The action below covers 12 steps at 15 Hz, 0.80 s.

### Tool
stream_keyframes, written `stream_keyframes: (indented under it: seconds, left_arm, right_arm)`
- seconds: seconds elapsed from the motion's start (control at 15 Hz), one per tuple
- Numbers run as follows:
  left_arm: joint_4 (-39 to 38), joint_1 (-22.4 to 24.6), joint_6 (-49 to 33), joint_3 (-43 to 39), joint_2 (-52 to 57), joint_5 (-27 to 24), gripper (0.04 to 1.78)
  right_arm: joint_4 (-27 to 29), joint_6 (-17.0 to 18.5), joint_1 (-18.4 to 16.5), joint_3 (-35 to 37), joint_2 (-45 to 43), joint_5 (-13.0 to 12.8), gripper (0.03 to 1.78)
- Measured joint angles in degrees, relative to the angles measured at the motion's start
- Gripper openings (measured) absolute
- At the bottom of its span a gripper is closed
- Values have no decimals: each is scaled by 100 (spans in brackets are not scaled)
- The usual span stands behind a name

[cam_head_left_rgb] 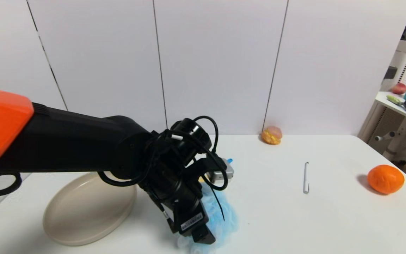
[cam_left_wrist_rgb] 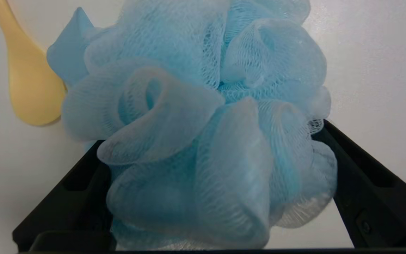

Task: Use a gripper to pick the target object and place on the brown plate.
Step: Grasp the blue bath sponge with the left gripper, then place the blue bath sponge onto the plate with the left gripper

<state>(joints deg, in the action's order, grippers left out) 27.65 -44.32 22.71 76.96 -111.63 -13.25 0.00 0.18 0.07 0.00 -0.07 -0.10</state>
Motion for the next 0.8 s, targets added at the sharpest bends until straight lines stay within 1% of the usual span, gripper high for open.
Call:
stream_keyframes:
  seconds: [0.07,0.2,0.27,0.4,0.67,0.8]
  left_arm:
    - [-84,-29,-26,-22,-80,6,160]
    - [-174,-73,-33,-72,-201,16,127]
    - [-183,-84,-22,-85,-243,16,114]
    - [-185,-93,-9,-96,-282,16,94]
    - [-144,-85,-74,-111,-91,13,67]
    - [-152,4,-172,-80,157,11,66]
  right_arm:
    - [0,0,0,0,0,2,169]
    - [0,-2,0,0,0,0,169]
    - [0,0,0,0,0,-1,169]
    - [0,0,0,0,0,0,169]
    - [0,0,0,0,0,0,169]
    - [0,-2,0,0,0,-1,169]
